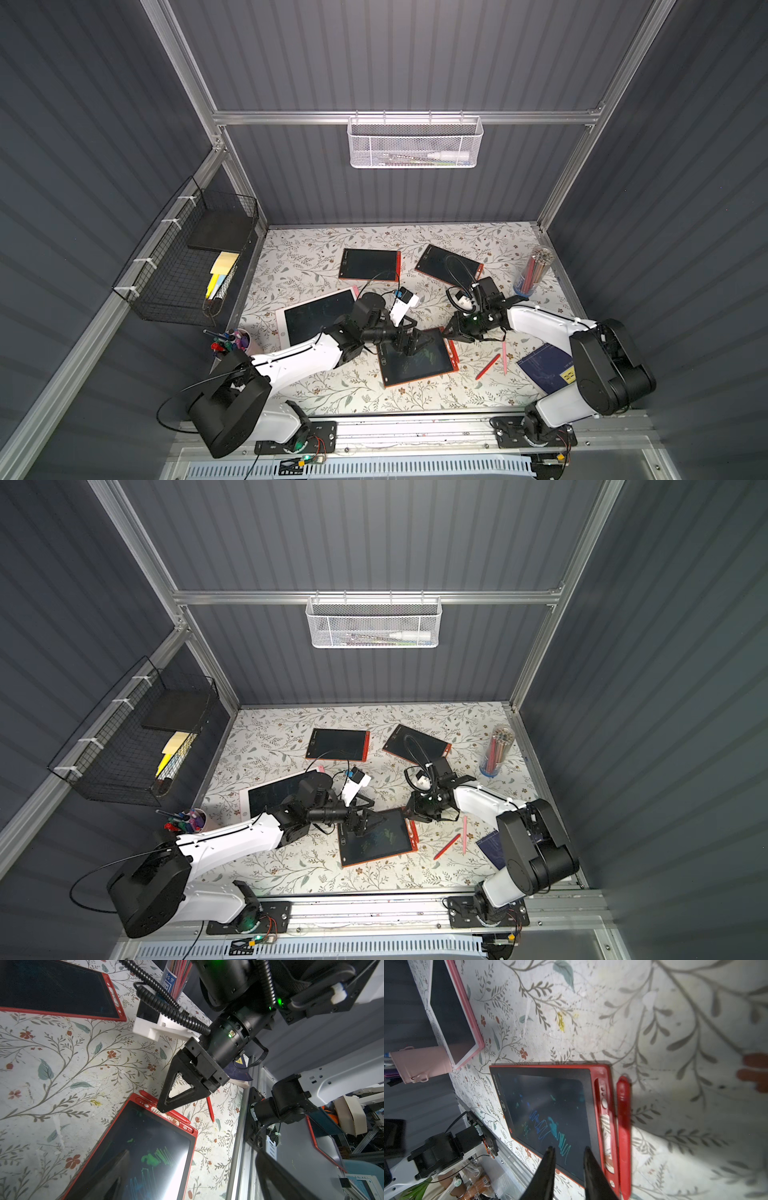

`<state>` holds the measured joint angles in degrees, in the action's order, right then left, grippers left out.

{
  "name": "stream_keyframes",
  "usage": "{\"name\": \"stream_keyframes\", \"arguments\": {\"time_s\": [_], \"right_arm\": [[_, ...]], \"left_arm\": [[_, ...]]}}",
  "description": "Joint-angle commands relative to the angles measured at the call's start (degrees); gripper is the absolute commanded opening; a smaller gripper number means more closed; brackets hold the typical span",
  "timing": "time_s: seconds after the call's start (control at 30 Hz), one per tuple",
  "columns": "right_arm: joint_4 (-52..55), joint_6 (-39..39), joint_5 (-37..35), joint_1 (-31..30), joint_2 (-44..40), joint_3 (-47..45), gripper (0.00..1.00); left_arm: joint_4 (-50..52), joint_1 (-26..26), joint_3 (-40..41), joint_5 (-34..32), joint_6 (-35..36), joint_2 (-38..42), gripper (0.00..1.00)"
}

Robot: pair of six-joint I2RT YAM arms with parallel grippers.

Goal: Place the stylus back onto the writing tablet
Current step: Pick up the stylus from the center of the board.

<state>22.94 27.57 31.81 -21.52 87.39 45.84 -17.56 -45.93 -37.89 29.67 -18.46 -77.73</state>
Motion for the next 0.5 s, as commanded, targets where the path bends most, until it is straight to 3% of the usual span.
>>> {"name": "stream_keyframes", "arguments": {"time_s": [0.0, 0.17, 0.47], "right_arm": [[5.7, -2.0, -8.4, 0.1, -0.5, 2.6, 0.26], [11.2, -3.4, -19.5, -0.4, 0.6, 6.1, 0.24], [14.7, -5.8, -26.0, -4.7, 4.9, 10.8, 0.23]], "left_arm": [[0.6, 0.1, -1.4, 1.1, 1.2, 1.4, 0.96], [0.6, 0.1, -1.3, 0.9, 1.2, 1.2, 0.96], [0.5, 0.1, -1.3, 0.1, 1.1, 1.0, 0.97]]}}
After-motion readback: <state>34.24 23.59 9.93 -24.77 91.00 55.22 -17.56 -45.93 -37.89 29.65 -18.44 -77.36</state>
